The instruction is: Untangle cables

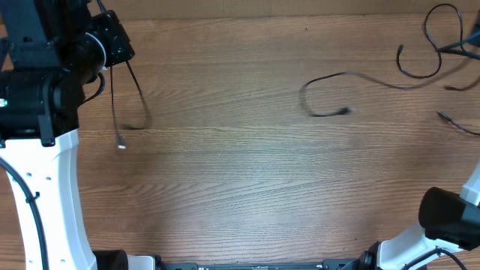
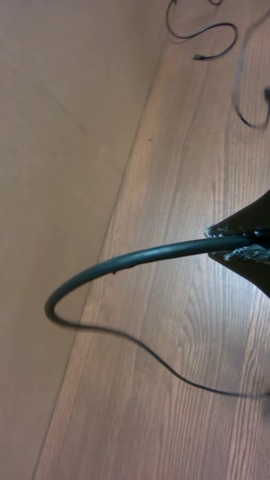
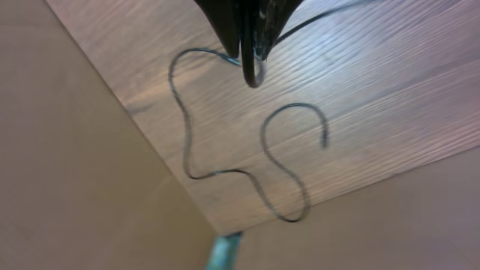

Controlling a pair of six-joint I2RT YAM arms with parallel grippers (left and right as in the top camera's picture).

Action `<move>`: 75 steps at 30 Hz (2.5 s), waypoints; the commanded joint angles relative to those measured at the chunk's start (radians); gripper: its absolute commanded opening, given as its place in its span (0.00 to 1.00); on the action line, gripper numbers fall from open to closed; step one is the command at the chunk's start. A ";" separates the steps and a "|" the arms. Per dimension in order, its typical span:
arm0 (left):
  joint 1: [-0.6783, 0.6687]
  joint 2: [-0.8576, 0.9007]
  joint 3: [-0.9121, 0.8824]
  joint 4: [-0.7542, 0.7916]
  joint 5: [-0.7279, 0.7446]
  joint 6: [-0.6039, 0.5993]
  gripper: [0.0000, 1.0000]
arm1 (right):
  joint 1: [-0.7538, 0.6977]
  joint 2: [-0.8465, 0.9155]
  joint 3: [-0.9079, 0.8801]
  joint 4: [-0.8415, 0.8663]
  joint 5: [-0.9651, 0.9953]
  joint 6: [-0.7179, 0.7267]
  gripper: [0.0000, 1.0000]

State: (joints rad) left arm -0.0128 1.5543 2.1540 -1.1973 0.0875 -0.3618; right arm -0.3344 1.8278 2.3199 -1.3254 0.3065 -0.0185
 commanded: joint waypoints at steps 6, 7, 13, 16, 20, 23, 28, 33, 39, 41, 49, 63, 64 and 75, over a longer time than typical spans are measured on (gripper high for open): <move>-0.067 0.006 0.010 0.027 -0.017 0.025 0.04 | -0.198 -0.080 0.004 0.003 -0.020 0.068 0.04; -0.067 0.007 0.010 0.029 -0.017 0.022 0.04 | -0.227 -0.085 0.004 -0.001 -0.021 0.072 0.04; -0.067 0.011 0.010 0.031 -0.017 0.006 0.04 | -0.383 -0.114 0.004 -0.020 -0.098 0.073 0.04; -0.067 0.011 0.010 0.037 -0.016 -0.004 0.04 | -0.472 -0.133 0.004 -0.021 -0.103 0.113 0.04; -0.067 0.011 0.010 0.039 -0.016 -0.023 0.04 | -0.592 -0.144 0.004 -0.032 -0.120 0.154 0.04; -0.067 0.011 0.010 0.037 -0.014 -0.028 0.04 | -0.678 -0.143 0.003 -0.046 -0.255 0.153 0.04; -0.072 0.011 0.010 0.027 -0.009 -0.043 0.04 | -0.834 -0.142 -0.003 -0.055 -0.306 0.201 0.04; -0.096 0.011 0.010 0.031 -0.010 -0.046 0.04 | -0.938 -0.118 -0.005 -0.060 -0.414 0.213 0.04; -0.120 0.011 0.010 0.057 -0.013 -0.065 0.04 | -0.931 -0.057 -0.124 -0.007 -0.431 0.246 0.04; -0.122 0.011 0.010 0.064 -0.013 -0.066 0.04 | -0.924 -0.047 -0.205 0.032 -0.428 0.267 0.04; -0.126 0.011 0.010 0.068 -0.013 -0.066 0.04 | -0.922 -0.045 -0.686 0.375 -0.412 0.421 0.04; -0.126 0.011 0.010 0.069 -0.017 -0.072 0.04 | -0.798 -0.045 -1.155 0.841 -0.295 0.516 0.05; -0.126 0.011 0.010 0.069 -0.017 -0.072 0.04 | -0.789 -0.045 -1.155 0.843 -0.282 0.517 0.05; -0.125 0.011 0.010 0.069 -0.021 -0.072 0.04 | -0.774 -0.045 -1.155 0.851 -0.270 0.521 1.00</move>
State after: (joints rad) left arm -0.1314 1.5562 2.1540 -1.1332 0.0772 -0.4194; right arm -1.1065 1.7939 1.1629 -0.4828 0.0170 0.4953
